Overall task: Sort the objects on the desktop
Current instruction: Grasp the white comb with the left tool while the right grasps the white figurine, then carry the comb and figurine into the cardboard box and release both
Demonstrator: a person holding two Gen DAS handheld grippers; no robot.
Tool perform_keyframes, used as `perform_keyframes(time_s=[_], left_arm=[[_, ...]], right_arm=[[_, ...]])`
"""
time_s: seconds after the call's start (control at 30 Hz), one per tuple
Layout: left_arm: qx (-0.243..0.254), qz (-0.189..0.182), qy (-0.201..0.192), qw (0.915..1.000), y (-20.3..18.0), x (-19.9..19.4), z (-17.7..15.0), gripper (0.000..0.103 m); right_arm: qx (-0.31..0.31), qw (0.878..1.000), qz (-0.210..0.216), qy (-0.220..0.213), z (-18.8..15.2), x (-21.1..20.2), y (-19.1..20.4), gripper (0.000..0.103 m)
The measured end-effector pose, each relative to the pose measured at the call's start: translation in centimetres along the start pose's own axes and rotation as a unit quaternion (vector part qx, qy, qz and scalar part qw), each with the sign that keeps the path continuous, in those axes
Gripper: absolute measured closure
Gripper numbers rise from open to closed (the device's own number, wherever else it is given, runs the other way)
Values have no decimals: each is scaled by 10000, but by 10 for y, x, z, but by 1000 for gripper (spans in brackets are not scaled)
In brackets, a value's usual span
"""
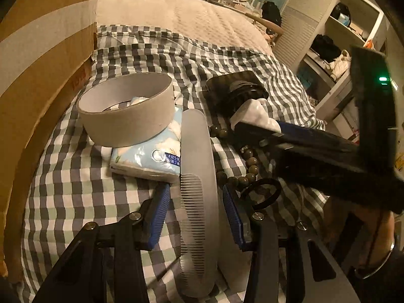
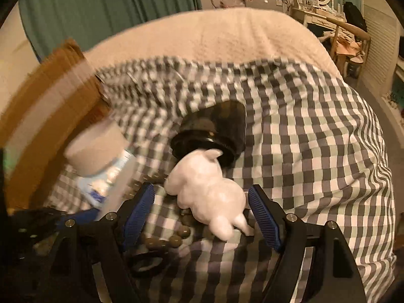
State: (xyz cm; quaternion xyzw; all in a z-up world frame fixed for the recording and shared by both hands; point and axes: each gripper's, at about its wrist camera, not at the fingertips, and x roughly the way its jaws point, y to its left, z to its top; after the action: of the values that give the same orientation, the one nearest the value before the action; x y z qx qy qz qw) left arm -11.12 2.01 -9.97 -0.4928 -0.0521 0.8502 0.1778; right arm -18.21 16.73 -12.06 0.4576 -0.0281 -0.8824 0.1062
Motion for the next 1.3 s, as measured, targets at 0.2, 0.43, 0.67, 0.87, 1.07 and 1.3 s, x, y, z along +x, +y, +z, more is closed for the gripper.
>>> perform_keyframes(time_s=[0.2,0.43,0.67,0.87,1.07,1.3], left_arm=[[-231,-275,176,9992,8,-2,2,76],[-241,-193,15,9995,5,-15,3,76],[-313,-249,-519,9979,6,-54,8,76],[-303,-223,-961,9947,5,-92,7,76],[-80,-104,-1950,9807,1,-161,17,76],[-638,-43,-2841,9567,49,-234,28,76]], right_arm=[[264,9996,-46,-5,-9,-12,-7,47],[274,9995,-133,-54,-31,-54,-11,47],[481,9986,-190,-147,-43,-96,-15,47],[547,9977,-50,-406,-34,-130,7,47],[157,9966,29,-804,-4,-169,57,47],[-350,9894,602,-1277,43,-192,137,47]])
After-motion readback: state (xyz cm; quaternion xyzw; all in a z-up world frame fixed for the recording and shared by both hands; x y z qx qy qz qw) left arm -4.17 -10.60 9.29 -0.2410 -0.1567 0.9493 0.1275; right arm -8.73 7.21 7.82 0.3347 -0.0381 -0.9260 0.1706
